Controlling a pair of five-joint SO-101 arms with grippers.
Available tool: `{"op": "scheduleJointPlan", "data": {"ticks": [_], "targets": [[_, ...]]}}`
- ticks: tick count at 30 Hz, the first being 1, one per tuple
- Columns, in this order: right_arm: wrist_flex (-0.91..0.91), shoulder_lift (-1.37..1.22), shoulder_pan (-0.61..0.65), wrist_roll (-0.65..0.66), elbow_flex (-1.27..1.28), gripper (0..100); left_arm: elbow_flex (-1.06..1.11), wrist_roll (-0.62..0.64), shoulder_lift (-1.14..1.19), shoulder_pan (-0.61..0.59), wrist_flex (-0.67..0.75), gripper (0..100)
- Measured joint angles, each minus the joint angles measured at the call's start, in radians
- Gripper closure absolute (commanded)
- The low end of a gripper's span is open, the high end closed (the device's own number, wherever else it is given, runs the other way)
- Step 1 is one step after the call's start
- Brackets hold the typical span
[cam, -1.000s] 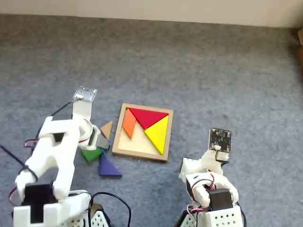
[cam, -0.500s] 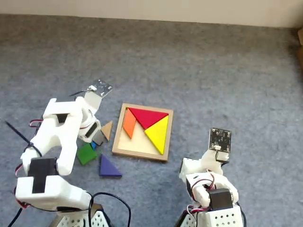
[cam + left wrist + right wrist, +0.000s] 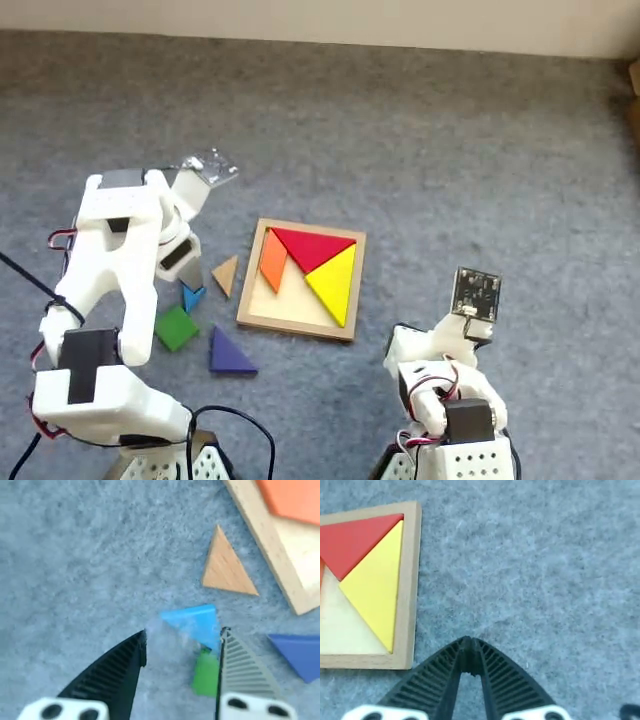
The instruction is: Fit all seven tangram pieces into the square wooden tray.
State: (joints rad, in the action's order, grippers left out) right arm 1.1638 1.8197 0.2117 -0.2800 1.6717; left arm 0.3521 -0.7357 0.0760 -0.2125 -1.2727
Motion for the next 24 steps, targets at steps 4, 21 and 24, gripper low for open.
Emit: {"op": "scheduleJointPlan", "data": {"ticks": [4, 21, 24], "targets": [[0.0, 0.0, 0.0, 0.0, 0.0, 99.1, -0.003, 0.204, 0.006, -0.008, -0.029, 67], [0.0, 0.0, 0.0, 0.0, 0.0, 99.1, 0.175, 0.664, 0.009, -0.061, 0.16, 67], [0.0, 0.0, 0.0, 0.0, 0.0, 99.1, 0.175, 0.709, 0.009, -0.061, 0.172, 70]]}}
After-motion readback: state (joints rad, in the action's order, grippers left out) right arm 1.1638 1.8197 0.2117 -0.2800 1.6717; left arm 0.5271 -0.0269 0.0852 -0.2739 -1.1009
